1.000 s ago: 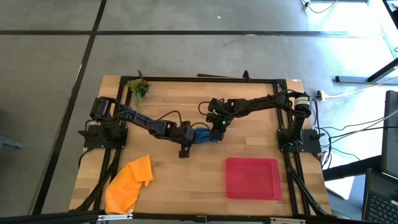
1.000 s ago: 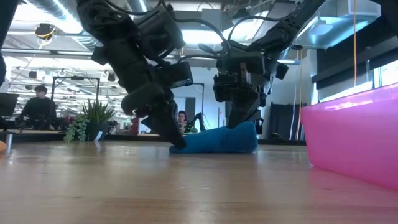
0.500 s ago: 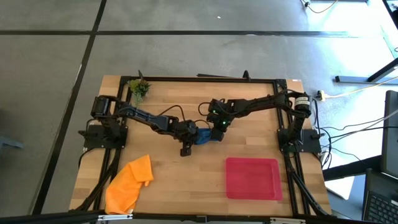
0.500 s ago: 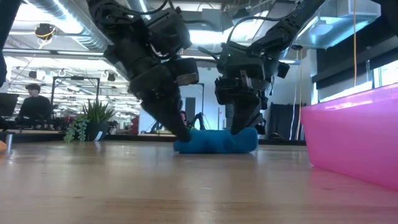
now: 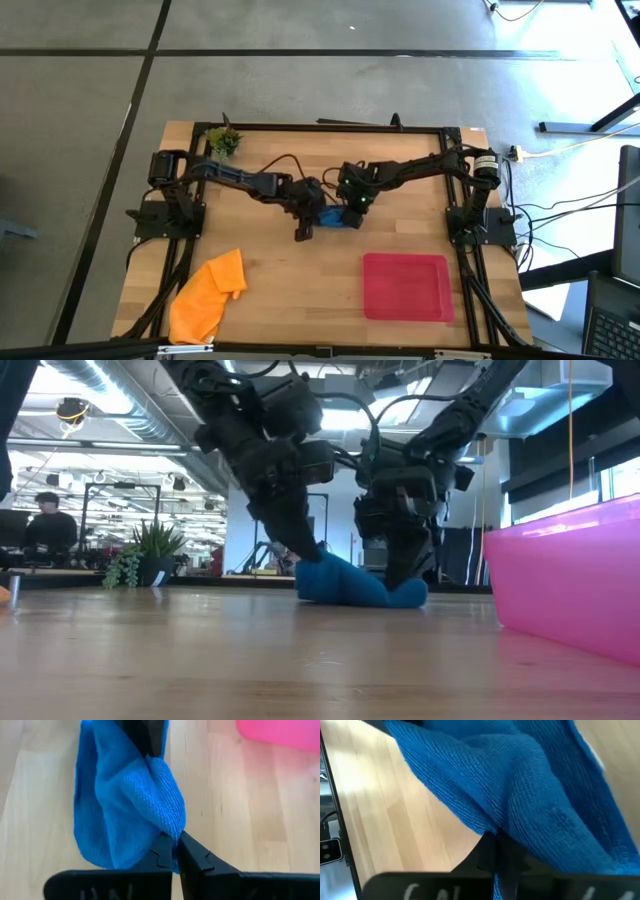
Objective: Roll microfiber towels into tight, uniform cylinder then place into a basket
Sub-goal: Roll the blue microfiber towel
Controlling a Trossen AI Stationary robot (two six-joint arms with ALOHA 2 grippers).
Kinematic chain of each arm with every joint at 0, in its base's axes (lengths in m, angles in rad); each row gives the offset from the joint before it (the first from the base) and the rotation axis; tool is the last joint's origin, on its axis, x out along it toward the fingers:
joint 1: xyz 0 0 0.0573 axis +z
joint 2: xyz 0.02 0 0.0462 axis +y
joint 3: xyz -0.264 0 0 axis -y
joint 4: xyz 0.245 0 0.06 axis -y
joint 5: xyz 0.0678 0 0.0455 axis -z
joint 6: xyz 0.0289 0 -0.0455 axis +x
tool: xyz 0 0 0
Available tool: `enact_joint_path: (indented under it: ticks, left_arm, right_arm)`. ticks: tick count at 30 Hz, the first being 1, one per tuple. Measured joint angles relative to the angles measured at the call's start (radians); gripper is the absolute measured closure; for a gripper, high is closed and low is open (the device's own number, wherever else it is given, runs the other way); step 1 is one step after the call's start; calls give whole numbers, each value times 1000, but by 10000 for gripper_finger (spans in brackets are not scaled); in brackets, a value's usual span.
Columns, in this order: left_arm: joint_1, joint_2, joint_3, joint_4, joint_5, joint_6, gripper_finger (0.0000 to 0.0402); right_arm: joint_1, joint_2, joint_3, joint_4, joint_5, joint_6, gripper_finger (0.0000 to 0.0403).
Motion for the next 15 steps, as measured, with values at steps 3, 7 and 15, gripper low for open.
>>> enact_joint_path:
  ticks: [3,7,15]
  left_arm:
    - [23,0,9,-1,37,-27,401]
    - [59,0,11,-16,102,-87,401]
    - [115,6,12,-14,128,-203,402]
  right_arm:
    - [0,0,-8,4,-1,0,398]
    - [1,0,-16,14,-1,0,398]
    - [0,0,-16,27,1,0,398]
